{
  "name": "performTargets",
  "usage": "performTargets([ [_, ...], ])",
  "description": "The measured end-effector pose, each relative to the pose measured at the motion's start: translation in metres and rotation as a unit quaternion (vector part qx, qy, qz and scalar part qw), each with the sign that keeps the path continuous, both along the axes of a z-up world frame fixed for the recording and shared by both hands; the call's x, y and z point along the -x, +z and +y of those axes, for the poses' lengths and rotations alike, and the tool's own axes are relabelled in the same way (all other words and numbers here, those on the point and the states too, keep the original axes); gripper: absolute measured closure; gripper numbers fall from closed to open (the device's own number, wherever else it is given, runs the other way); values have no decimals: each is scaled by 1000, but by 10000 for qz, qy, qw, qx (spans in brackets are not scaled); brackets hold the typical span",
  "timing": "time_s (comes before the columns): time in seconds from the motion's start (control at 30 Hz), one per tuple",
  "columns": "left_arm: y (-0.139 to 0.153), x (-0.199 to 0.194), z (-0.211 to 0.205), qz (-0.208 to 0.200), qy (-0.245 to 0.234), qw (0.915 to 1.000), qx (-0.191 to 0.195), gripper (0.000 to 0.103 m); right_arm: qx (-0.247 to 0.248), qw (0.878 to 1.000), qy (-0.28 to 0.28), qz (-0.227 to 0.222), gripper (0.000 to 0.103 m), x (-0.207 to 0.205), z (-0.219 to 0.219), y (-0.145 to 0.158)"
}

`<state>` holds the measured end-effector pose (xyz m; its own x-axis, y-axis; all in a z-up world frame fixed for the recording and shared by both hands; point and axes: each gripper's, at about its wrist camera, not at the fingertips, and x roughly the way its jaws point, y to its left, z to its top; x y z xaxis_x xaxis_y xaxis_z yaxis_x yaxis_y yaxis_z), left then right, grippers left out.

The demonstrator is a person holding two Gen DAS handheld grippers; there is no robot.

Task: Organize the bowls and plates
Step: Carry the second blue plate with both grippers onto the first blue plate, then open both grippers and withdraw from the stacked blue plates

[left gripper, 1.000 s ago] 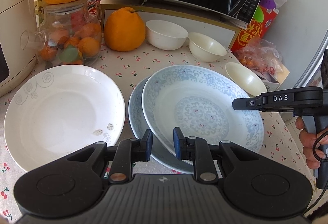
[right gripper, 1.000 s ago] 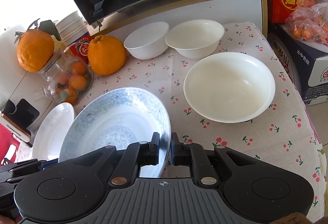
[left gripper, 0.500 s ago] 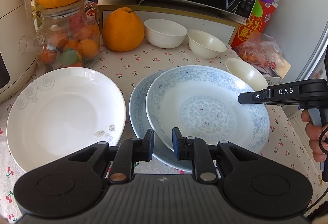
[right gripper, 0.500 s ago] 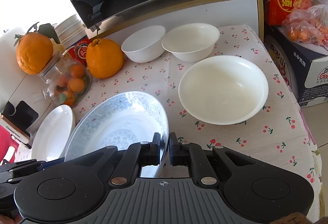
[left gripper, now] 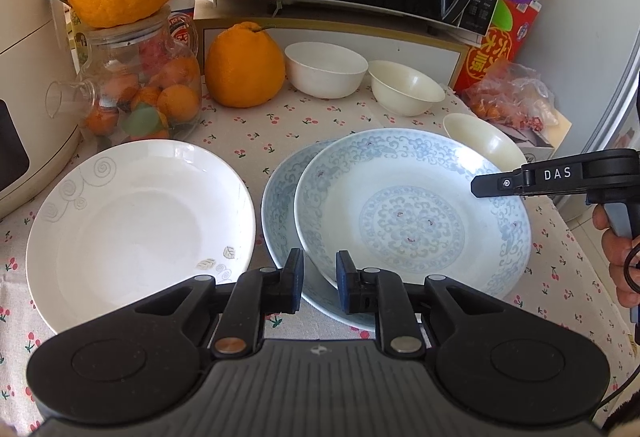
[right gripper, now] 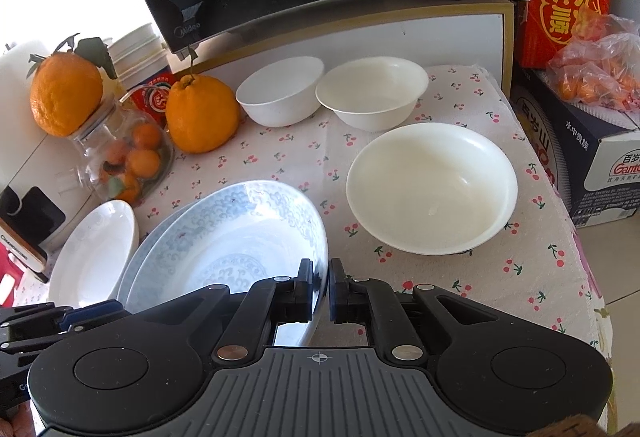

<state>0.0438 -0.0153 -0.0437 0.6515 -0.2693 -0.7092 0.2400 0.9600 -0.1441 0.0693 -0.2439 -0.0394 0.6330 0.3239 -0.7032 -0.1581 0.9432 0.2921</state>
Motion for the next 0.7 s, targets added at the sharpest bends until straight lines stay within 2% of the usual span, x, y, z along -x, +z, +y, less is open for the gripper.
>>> performTargets([
  [0.13,2,2,0,-20,23,10000,6,85,164,9999,37,-13,94,1,7,-1],
  [0.2,3,3,0,-40,100,9999,-80,76,258,9996,88,-21,93,1,12,-3],
  [0.33,2,3,8,95,197,9998,3,75,460,9988,184,15,91,0,25,-8],
  [0.5,5,9,19,68,238,9997,85,73,989,9946,314,-91,88,1,43,-10],
  [0.6,10,12,27,44,298,9995,90,65,1231,9915,393,-147,83,3,51,-11],
  [0.67,15,14,34,28,320,9993,189,61,1286,9907,447,-85,76,0,55,-11],
  [0.7,17,15,37,16,331,9992,238,57,1278,9908,438,-51,68,0,56,-11],
])
